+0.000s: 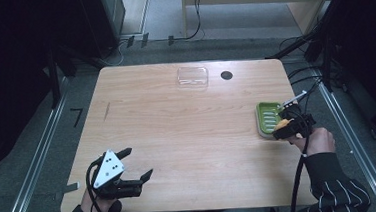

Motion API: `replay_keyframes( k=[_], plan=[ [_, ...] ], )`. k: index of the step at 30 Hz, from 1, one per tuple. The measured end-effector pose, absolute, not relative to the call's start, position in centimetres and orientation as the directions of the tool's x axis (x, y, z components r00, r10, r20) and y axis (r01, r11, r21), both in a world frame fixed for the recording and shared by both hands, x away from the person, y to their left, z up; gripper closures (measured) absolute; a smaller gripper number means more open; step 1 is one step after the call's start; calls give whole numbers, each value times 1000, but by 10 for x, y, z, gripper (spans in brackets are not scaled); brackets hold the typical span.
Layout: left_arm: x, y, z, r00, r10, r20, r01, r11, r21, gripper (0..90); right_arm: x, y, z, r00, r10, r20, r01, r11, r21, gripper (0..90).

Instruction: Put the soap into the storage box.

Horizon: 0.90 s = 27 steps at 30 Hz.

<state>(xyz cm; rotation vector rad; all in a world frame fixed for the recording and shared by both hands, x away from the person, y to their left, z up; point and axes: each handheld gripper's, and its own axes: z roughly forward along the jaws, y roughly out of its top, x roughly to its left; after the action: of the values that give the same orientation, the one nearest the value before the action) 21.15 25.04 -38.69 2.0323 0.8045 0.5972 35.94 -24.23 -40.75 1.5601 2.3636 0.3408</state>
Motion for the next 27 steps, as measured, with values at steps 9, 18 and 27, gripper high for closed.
replay_keyframes(
  k=[9, 18, 27],
  plan=[
    [211, 250, -387, 679, 725, 115, 322, -434, 842, 136, 367, -241, -402, -371, 921, -115, 842, 386, 376, 283],
    [212, 250, -387, 679, 726, 112, 323, -432, 842, 136, 377, -239, -399, -377, 918, -122, 830, 393, 396, 283],
    [212, 250, -387, 681, 723, 113, 323, -436, 840, 136, 388, -236, -398, -380, 916, -130, 818, 399, 415, 283]
  ],
)
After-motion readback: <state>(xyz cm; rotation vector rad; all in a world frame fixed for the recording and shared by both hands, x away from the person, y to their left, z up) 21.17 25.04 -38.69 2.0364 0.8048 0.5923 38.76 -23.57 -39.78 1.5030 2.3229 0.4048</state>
